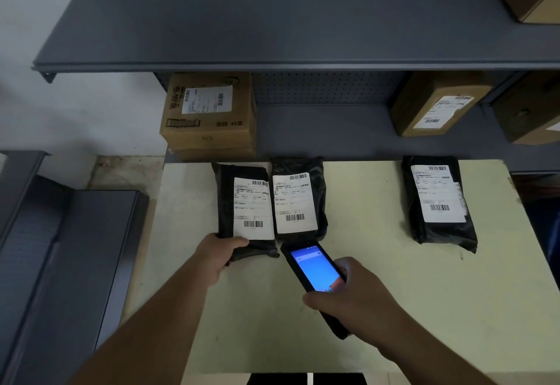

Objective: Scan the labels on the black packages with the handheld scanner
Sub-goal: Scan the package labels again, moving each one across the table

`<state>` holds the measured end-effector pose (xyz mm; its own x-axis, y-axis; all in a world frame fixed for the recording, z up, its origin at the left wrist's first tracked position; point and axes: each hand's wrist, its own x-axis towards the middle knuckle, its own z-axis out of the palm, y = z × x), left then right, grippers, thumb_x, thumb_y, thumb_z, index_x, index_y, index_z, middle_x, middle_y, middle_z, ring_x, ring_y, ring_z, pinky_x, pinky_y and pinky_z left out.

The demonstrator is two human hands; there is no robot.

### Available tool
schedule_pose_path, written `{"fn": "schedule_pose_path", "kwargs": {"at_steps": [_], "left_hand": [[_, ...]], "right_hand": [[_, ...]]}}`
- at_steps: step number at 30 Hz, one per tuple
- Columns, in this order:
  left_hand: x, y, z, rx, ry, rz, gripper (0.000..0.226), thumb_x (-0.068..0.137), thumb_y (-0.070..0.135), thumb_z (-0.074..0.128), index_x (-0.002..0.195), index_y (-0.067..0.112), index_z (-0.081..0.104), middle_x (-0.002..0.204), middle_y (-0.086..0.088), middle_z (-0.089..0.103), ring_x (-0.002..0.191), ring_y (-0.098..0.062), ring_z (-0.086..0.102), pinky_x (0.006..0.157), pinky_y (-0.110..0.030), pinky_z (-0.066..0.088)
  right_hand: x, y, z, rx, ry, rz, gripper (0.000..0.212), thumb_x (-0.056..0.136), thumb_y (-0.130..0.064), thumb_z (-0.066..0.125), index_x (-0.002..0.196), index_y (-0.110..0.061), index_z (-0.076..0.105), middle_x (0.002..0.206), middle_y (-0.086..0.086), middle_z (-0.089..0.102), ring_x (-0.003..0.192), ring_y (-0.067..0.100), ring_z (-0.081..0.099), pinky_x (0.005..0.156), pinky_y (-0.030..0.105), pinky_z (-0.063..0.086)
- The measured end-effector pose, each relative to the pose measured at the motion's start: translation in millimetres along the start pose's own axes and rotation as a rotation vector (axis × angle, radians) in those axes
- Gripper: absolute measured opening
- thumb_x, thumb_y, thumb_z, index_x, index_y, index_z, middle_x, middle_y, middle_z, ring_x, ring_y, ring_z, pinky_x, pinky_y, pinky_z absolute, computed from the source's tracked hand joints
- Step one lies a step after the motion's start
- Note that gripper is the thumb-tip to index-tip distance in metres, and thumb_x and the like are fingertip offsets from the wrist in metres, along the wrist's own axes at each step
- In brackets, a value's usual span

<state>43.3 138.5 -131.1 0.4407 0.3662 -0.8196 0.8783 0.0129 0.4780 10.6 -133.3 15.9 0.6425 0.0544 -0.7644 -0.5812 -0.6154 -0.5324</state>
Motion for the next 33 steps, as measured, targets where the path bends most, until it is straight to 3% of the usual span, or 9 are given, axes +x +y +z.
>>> {"fn": "schedule_pose_path", "kwargs": {"at_steps": [5,10,15,22,33], "left_hand": [[-5,-4,-5,-0.07,-0.053,0.038,0.022,0.083,0.01,0.083,0.101,0.011,0.072,0.104,-0.013,0.078,0.084,-0.025,0.069,0.073,-0.033,0.053],[-9,-16,-11,-0.191,-0.016,0.095,0.059,0.079,0.014,0.088,0.13,0.006,0.06,0.121,-0.012,0.073,0.095,-0.026,0.072,0.076,-0.034,0.057],[-22,-13,-19,-0.235,0.032,0.241,0.075,0.075,0.018,0.091,0.14,0.009,0.054,0.13,-0.008,0.069,0.111,-0.028,0.072,0.096,-0.045,0.059],[-35,-2,-7,-0.211,-0.022,0.338,0.073,0.078,0.009,0.088,0.141,0.015,0.052,0.127,-0.004,0.074,0.11,-0.024,0.074,0.093,-0.042,0.058],[-55,21,58,-0.229,-0.147,0.43,0.067,0.076,0.009,0.087,0.134,0.015,0.055,0.126,-0.007,0.075,0.109,-0.024,0.076,0.093,-0.045,0.062]], "right_hand": [[-5,2,-1,-0.005,-0.009,-0.017,0.048,0.07,-0.04,0.088,0.108,-0.032,0.059,0.103,0.005,0.073,0.063,0.01,0.064,0.062,0.028,0.054],[-9,4,-6,-0.036,-0.015,-0.028,0.057,0.072,-0.042,0.089,0.118,-0.029,0.058,0.104,0.001,0.069,0.072,0.011,0.066,0.064,0.028,0.054],[-11,2,-10,-0.041,-0.025,-0.034,0.052,0.071,-0.039,0.089,0.112,-0.024,0.06,0.106,0.008,0.071,0.068,0.014,0.063,0.061,0.029,0.052],[-14,-9,-18,-0.069,0.008,-0.049,0.051,0.072,-0.04,0.088,0.11,-0.021,0.06,0.093,-0.002,0.068,0.067,0.013,0.065,0.063,0.03,0.052],[-17,-6,-42,-0.066,0.049,-0.028,0.053,0.069,-0.048,0.086,0.105,-0.021,0.059,0.102,0.003,0.073,0.071,0.015,0.063,0.063,0.031,0.05]]}}
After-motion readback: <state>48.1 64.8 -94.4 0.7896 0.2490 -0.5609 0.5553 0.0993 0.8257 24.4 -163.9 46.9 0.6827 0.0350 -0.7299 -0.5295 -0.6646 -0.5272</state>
